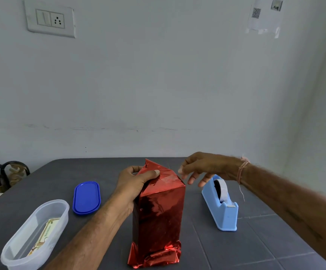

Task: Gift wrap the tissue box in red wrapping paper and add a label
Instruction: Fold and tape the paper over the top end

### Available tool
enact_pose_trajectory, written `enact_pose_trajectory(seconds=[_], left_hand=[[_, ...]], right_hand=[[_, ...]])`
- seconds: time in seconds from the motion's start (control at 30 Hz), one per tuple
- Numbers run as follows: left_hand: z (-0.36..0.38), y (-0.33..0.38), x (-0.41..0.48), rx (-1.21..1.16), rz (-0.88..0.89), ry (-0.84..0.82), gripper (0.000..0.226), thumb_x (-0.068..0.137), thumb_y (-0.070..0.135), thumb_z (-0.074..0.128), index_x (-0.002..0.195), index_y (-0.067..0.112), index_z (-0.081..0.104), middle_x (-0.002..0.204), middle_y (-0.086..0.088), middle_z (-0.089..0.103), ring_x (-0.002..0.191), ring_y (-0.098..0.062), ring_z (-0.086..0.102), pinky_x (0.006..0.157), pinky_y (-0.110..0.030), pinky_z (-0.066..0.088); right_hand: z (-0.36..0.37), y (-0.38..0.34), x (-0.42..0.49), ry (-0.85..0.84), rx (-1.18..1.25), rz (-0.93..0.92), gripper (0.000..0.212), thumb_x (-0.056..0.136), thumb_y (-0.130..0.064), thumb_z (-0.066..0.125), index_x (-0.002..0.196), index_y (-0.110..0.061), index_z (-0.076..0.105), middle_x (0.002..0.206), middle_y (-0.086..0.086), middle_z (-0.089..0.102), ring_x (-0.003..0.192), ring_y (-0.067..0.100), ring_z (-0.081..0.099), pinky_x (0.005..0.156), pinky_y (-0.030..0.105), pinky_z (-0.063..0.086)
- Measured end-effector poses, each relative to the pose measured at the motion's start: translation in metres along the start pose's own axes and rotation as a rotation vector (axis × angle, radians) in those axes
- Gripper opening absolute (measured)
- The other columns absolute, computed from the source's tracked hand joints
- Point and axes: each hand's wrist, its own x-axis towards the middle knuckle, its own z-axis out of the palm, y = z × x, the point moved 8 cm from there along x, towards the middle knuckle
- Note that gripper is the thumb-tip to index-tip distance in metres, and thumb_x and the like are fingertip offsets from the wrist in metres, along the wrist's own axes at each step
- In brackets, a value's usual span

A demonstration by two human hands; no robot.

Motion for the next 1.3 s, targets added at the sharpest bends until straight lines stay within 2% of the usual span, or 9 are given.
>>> enact_pose_trajectory(seconds=[0.1,0.17,0.37,0.5,0.63,0.8,0.9,1.13,1.3], left_hand=[[0.0,-0.001,0.001,0.003,-0.001,0.002,0.055,0.064,0.025,0.096,0.109,0.011,0.068,0.102,-0.01,0.076,0.081,-0.022,0.075,0.055,-0.025,0.052],[0.0,0.0,0.0,0.002,0.001,0.004,0.055,0.064,0.025,0.096,0.109,0.01,0.068,0.102,-0.01,0.077,0.08,-0.023,0.075,0.055,-0.025,0.053],[0.001,0.001,-0.002,0.005,0.02,0.021,0.052,0.065,0.023,0.095,0.107,0.011,0.069,0.101,-0.009,0.076,0.08,-0.021,0.075,0.056,-0.025,0.052],[-0.002,0.002,-0.004,-0.004,0.038,0.038,0.05,0.067,0.023,0.095,0.107,0.011,0.068,0.101,-0.008,0.076,0.083,-0.021,0.074,0.059,-0.025,0.051],[-0.002,0.001,-0.003,-0.005,0.045,0.052,0.051,0.067,0.024,0.095,0.108,0.011,0.068,0.101,-0.008,0.076,0.082,-0.02,0.073,0.058,-0.025,0.05],[-0.006,0.006,0.002,0.04,0.017,0.031,0.049,0.069,0.021,0.094,0.11,0.008,0.068,0.099,-0.009,0.076,0.073,-0.017,0.07,0.053,-0.022,0.049],[-0.012,0.007,0.005,0.051,0.022,0.027,0.052,0.067,0.021,0.095,0.111,0.009,0.069,0.1,-0.011,0.077,0.078,-0.02,0.073,0.062,-0.027,0.053],[-0.015,0.001,0.003,-0.008,0.006,0.03,0.051,0.07,0.02,0.093,0.112,0.008,0.067,0.102,-0.013,0.076,0.08,-0.024,0.073,0.061,-0.03,0.057],[-0.013,-0.009,-0.001,-0.1,0.016,0.067,0.051,0.072,0.018,0.091,0.116,0.006,0.066,0.104,-0.015,0.075,0.076,-0.022,0.073,0.057,-0.028,0.055]], right_hand=[[0.007,-0.002,-0.004,0.013,0.105,-0.017,0.053,0.088,-0.063,0.069,0.109,-0.015,0.074,0.11,0.002,0.077,0.098,0.02,0.075,0.08,0.04,0.063],[0.02,-0.002,-0.004,-0.015,0.094,0.001,0.06,0.085,-0.068,0.069,0.112,-0.015,0.074,0.112,0.002,0.076,0.1,0.021,0.075,0.08,0.039,0.063],[0.029,0.002,-0.005,0.056,0.209,0.065,0.027,0.093,-0.044,0.071,0.098,-0.018,0.071,0.094,0.0,0.071,0.075,0.013,0.072,0.075,0.038,0.061],[0.032,0.005,-0.019,0.108,0.359,0.009,0.049,0.092,-0.059,0.065,0.114,-0.015,0.068,0.104,0.001,0.075,0.087,0.014,0.074,0.073,0.038,0.062],[0.06,0.012,-0.035,0.09,0.581,-0.115,0.058,0.083,-0.047,0.079,0.127,-0.014,0.061,0.124,0.007,0.071,0.11,0.019,0.071,0.077,0.044,0.063],[0.069,0.024,-0.027,0.213,0.77,-0.132,0.056,0.08,-0.036,0.085,0.12,-0.004,0.064,0.118,0.018,0.071,0.096,0.02,0.074,0.081,0.05,0.063],[0.064,0.025,-0.017,0.232,0.809,-0.141,0.056,0.079,-0.037,0.085,0.118,-0.002,0.065,0.106,0.015,0.071,0.091,0.019,0.074,0.08,0.048,0.063],[0.056,0.028,0.005,0.135,0.822,-0.156,0.054,0.088,-0.032,0.079,0.126,0.003,0.063,0.115,0.019,0.075,0.11,0.033,0.073,0.095,0.053,0.059],[0.057,0.035,0.013,0.091,0.843,-0.142,0.057,0.089,-0.033,0.078,0.129,0.003,0.06,0.12,0.02,0.073,0.113,0.036,0.071,0.096,0.051,0.058]])
